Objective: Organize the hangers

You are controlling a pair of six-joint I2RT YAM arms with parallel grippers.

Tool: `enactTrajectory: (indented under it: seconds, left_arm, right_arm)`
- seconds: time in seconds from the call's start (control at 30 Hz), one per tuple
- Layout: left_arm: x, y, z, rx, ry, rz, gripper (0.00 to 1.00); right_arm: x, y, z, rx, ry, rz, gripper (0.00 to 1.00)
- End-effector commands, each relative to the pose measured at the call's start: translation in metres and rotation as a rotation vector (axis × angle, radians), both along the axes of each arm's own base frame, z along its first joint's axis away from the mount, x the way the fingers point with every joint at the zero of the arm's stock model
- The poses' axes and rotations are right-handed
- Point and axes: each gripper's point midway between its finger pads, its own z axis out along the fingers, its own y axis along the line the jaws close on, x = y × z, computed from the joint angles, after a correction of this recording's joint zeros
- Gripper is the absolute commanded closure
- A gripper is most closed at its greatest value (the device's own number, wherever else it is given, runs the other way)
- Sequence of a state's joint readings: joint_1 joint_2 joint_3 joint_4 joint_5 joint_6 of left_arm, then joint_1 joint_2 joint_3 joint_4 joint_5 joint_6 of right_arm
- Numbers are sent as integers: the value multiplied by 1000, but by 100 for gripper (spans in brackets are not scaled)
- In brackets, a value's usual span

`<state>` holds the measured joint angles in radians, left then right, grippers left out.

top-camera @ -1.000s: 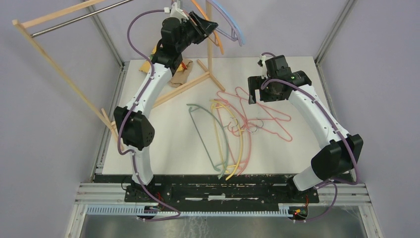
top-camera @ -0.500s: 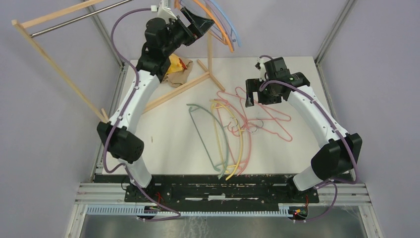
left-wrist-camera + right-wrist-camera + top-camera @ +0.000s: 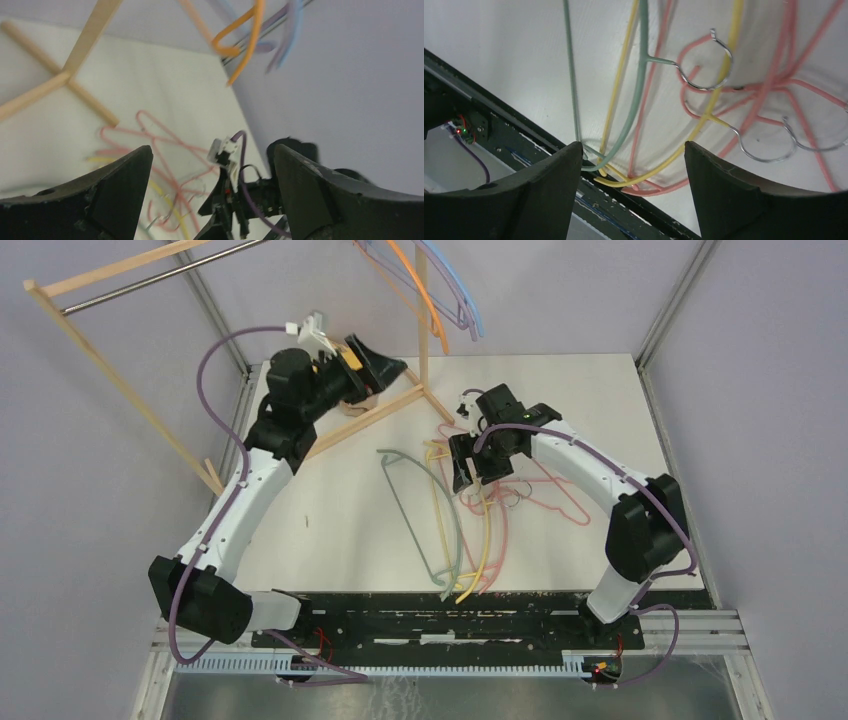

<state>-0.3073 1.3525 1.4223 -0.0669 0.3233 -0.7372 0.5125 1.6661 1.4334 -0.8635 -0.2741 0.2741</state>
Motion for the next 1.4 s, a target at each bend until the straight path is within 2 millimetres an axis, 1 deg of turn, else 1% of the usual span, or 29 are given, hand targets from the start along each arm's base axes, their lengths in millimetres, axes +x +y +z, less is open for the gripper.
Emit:
enactTrajectory:
  seconds: [0.0, 0.07, 0.13, 0.2, 0.3, 0.47, 0.53, 0.6, 0.7, 0.77, 0.83, 0.87, 0.9, 0.93, 1.0, 1.13, 1.23, 1.3, 1.37]
  left_arm:
    - [-19, 10, -101, 191, 156, 11, 4]
    - [-31, 18, -130, 225, 205, 26, 4]
    - [-41, 22, -153, 242, 247, 31, 5]
    - [-50, 25, -169, 252, 278, 34, 5]
    - [-62, 28, -189, 273, 325, 37, 6]
    - [-76, 29, -209, 288, 370, 29, 7]
    - [-80, 27, -214, 296, 383, 21, 7]
    - [-84, 22, -217, 304, 390, 5, 9]
    - [-92, 11, -222, 338, 386, -24, 9]
    - [-99, 3, -227, 368, 388, -47, 10]
    - [-106, -4, -230, 389, 386, -68, 11]
    - [-109, -7, -230, 396, 381, -77, 11]
    - [-112, -9, -230, 402, 375, -82, 11]
    - [-115, -12, -231, 410, 369, -89, 11]
    - [-121, -18, -232, 432, 358, -104, 12]
    - [-127, -26, -240, 468, 359, -108, 13]
    - [-129, -38, -238, 467, 347, -118, 14]
    - [-129, -46, -235, 480, 333, -122, 14]
    - [-128, -52, -234, 499, 327, -126, 14]
  right_arm:
    - [-2, 41, -18, 116, 65, 53, 20]
    - [-8, 48, -36, 111, 123, 68, 24]
    - [-14, 52, -53, 97, 162, 82, 27]
    - [-20, 55, -68, 98, 205, 88, 30]
    - [-29, 58, -82, 87, 248, 98, 35]
    - [-38, 58, -105, 61, 267, 104, 37]
    - [-39, 59, -114, 61, 275, 102, 40]
    - [-39, 60, -120, 59, 281, 100, 45]
    - [-35, 60, -124, 48, 267, 87, 51]
    - [-31, 59, -123, 41, 248, 86, 61]
    - [-28, 58, -119, 35, 232, 85, 77]
    - [-26, 58, -114, 35, 223, 85, 84]
    - [-24, 58, -108, 32, 213, 81, 94]
    - [-22, 59, -101, 36, 201, 80, 98]
    - [-16, 63, -81, 54, 172, 77, 99]
    - [-2, 72, -27, 103, 96, 58, 99]
    - [11, 77, 13, 135, 36, 32, 99]
    - [18, 80, 33, 150, 4, 6, 99]
    - [24, 83, 47, 167, -17, -5, 99]
